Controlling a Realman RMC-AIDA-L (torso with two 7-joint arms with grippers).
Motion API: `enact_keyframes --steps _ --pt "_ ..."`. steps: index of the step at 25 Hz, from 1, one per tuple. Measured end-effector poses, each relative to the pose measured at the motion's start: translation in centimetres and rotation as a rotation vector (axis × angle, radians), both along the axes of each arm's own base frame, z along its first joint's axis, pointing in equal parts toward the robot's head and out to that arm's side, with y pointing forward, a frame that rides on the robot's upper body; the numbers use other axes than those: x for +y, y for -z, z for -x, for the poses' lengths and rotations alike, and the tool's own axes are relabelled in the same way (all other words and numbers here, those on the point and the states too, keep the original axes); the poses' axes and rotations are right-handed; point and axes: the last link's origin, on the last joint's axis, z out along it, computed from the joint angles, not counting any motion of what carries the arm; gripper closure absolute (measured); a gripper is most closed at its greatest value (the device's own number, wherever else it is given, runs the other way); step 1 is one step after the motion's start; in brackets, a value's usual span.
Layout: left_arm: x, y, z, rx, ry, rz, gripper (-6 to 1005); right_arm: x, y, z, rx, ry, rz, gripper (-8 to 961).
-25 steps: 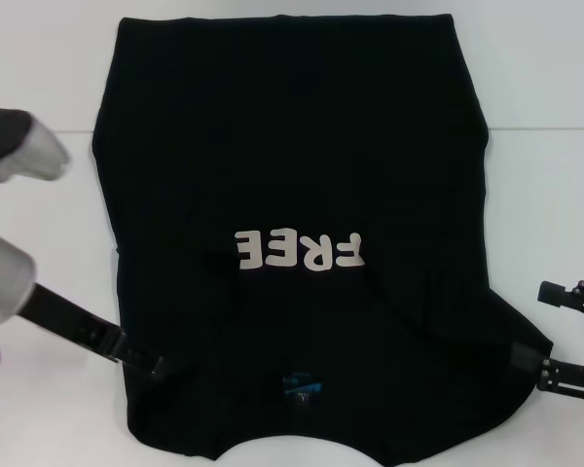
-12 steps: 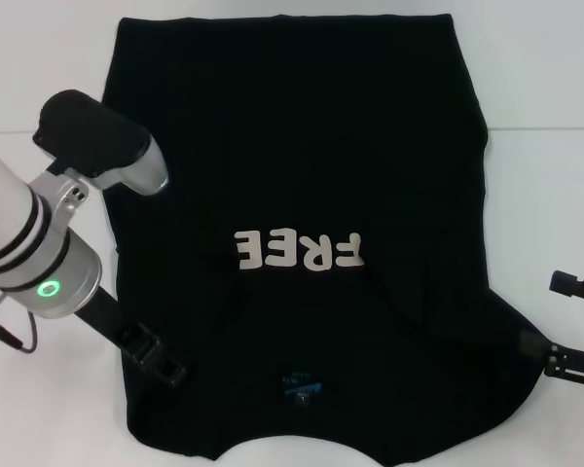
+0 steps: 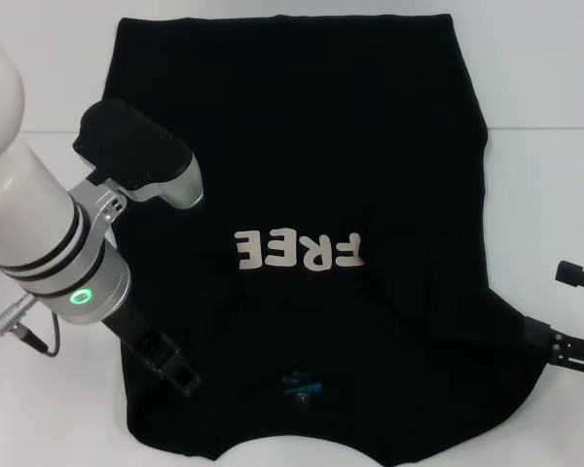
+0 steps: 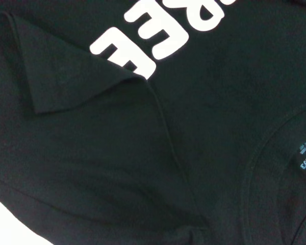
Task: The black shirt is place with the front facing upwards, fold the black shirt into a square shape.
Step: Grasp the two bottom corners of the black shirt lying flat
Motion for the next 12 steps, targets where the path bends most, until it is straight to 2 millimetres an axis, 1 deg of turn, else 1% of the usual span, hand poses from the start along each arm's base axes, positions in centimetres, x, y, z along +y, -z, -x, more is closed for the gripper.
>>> enact_keyframes --steps 6,12 --pt "0.06 0.53 0.43 0.023 -0.025 -0.005 100 0.15 -0.06 0.09 0.000 -0.003 -0.002 8" --pt "0.17 0.61 0.51 0.034 -0.039 -0.024 100 0.25 -0.06 0.18 0.001 -0.006 -0.003 8"
